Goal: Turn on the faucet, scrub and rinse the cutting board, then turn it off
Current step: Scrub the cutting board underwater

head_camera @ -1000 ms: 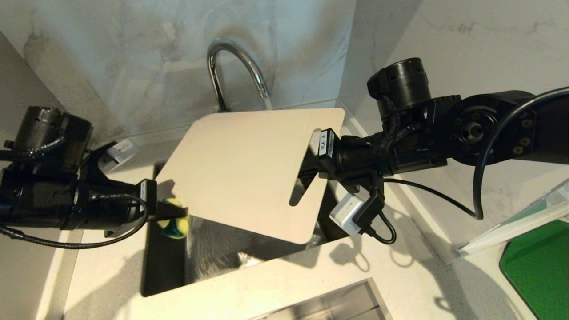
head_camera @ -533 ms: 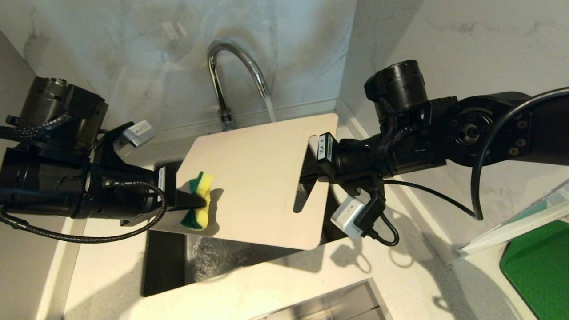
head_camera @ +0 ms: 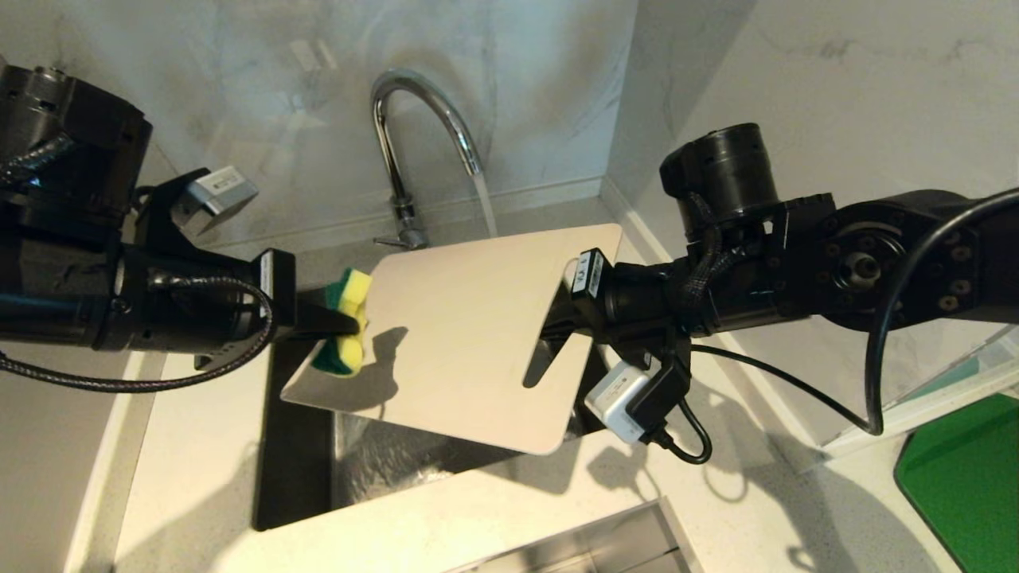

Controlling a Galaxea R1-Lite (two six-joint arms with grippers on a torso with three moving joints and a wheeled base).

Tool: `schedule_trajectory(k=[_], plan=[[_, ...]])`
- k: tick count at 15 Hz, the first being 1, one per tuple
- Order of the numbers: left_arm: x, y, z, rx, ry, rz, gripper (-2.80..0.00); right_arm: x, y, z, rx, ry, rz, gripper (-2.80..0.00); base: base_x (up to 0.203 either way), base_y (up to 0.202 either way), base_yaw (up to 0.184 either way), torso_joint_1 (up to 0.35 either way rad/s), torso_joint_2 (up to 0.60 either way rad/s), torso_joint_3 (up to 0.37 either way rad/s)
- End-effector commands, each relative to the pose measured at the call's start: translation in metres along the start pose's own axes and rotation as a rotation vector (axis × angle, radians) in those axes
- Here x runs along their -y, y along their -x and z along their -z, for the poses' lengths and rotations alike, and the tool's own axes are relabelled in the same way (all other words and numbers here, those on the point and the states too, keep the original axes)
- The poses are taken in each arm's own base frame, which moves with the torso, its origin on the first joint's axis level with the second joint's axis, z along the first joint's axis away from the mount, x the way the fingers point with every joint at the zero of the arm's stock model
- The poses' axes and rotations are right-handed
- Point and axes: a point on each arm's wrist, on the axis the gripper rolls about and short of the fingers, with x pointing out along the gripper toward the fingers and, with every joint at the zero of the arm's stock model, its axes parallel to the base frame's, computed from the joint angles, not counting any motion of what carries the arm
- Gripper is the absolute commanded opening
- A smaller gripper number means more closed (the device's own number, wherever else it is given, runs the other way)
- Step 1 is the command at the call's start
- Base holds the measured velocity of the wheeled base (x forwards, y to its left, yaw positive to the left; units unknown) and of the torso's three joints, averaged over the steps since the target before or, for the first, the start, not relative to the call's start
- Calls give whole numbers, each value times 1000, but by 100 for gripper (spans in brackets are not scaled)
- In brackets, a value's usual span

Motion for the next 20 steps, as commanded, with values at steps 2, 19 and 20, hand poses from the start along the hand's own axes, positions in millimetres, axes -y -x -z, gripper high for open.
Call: schedule_trajectory(k=[2,19,20], plan=[[-17,23,-16,93,1,-51,-280,1,16,-13,5,-1,10,-280,0,0,0,0,0,0],[-49,31,-2,40,66,-145,-280,-69,104,-105,-203,-302,31,-280,0,0,0,0,0,0],[-49,31,-2,40,66,-144,-280,-73,107,-111,-214,-324,26,-280,0,0,0,0,0,0]])
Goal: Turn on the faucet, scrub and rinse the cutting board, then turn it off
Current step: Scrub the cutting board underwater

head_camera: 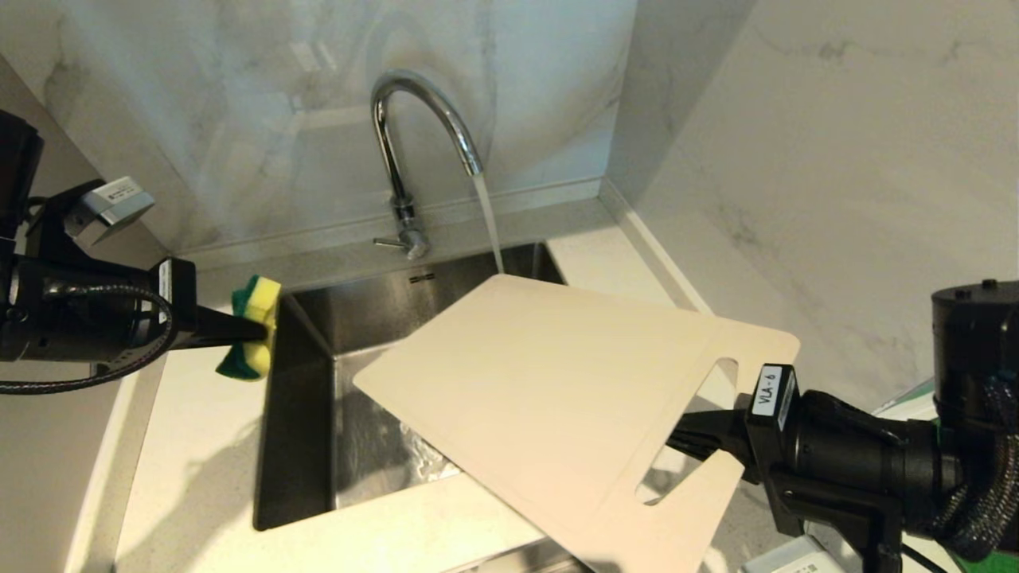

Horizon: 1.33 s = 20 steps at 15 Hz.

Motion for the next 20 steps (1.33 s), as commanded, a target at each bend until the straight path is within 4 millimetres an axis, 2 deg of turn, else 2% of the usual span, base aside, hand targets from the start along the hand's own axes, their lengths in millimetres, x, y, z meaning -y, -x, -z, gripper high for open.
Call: schedule_trajectory(k=[1,5,8,14,20], plan=[[-1,0,1,-5,3,-1,-280,-10,17,-10,-33,-9,13,-280,0,0,0,0,0,0],[-6,-9,9,-49,4,-20,-280,-23,40,-19,-168,-113,8,-280,0,0,0,0,0,0],[-8,-15,8,-58,5,-37,-280,-25,42,-18,-228,-113,-6,-280,0,0,0,0,0,0],[-23,-31,1,-76,30,-96,-280,-43,47,-26,-296,-145,-65,-280,0,0,0,0,0,0],[-24,-36,1,-73,7,-90,-280,-51,50,-22,-386,-197,-101,-280,0,0,0,0,0,0]])
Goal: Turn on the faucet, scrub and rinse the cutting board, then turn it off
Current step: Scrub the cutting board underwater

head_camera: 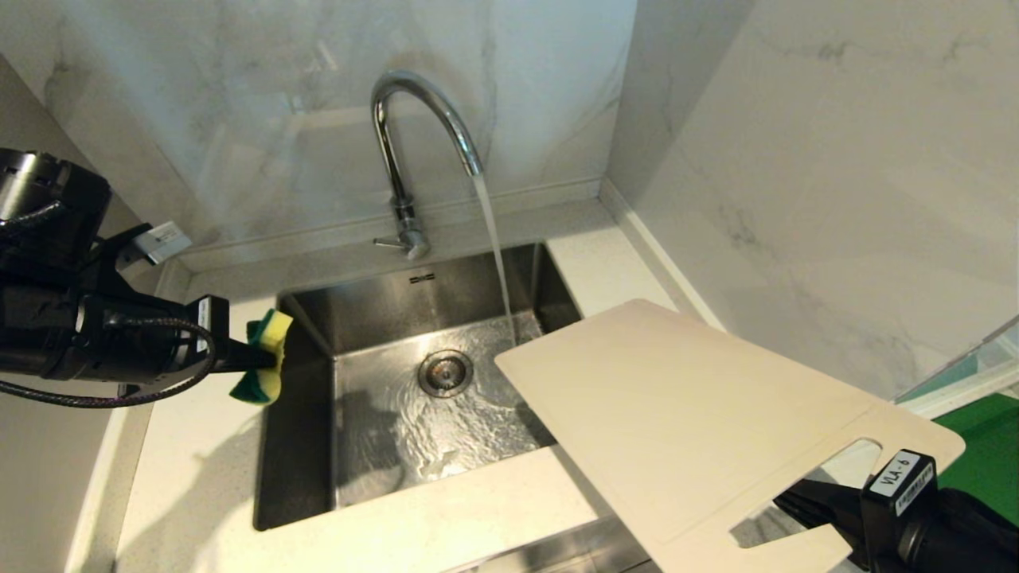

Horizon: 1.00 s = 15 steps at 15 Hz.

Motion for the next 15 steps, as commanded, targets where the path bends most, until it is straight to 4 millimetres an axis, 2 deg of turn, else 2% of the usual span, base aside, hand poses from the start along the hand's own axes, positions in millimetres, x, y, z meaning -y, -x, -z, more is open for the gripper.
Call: schedule_trajectory(k=[1,15], plan=[[0,-2,1,-10,3,-2,-280,-2,-1,3,-29,0,-13,-280,0,0,0,0,0,0],[-6,-5,-1,-30,20,15,-280,-15,-5,5,-47,-29,-95,-280,0,0,0,0,0,0]])
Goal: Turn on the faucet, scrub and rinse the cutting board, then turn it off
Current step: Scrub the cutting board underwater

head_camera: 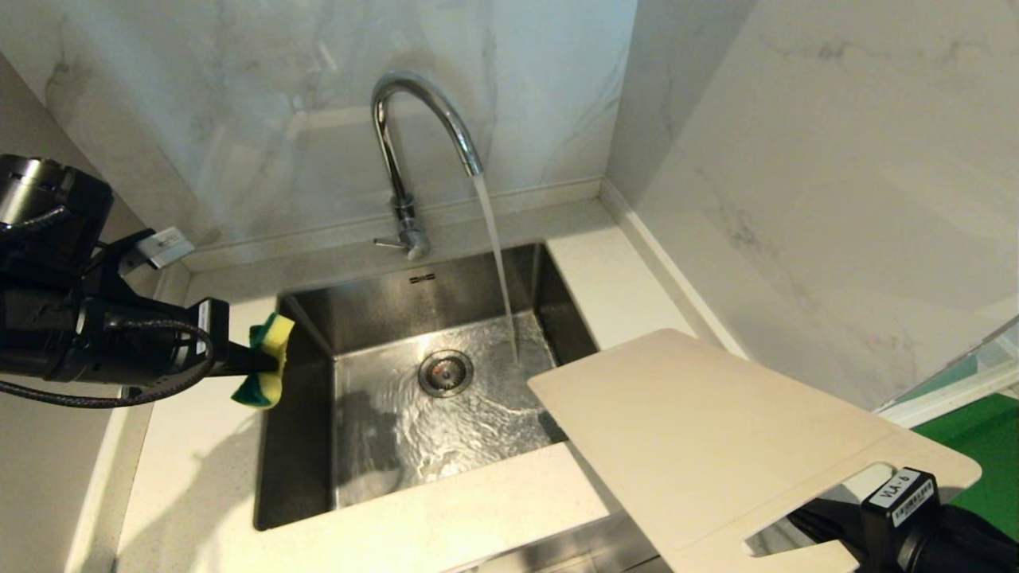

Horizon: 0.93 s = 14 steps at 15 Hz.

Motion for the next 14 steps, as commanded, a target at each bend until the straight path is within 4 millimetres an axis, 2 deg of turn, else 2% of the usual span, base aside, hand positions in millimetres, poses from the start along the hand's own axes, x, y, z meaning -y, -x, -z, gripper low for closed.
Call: schedule_trajectory(k=[1,14], plan=[[-2,-2,-1,-5,8,-8,-280,0,-2,0,3,10,-5,-280,0,0,0,0,0,0],[-2,-3,-1,-4,-3,-7,-280,0,-1,2,-9,2,-8,-280,0,0,0,0,0,0]])
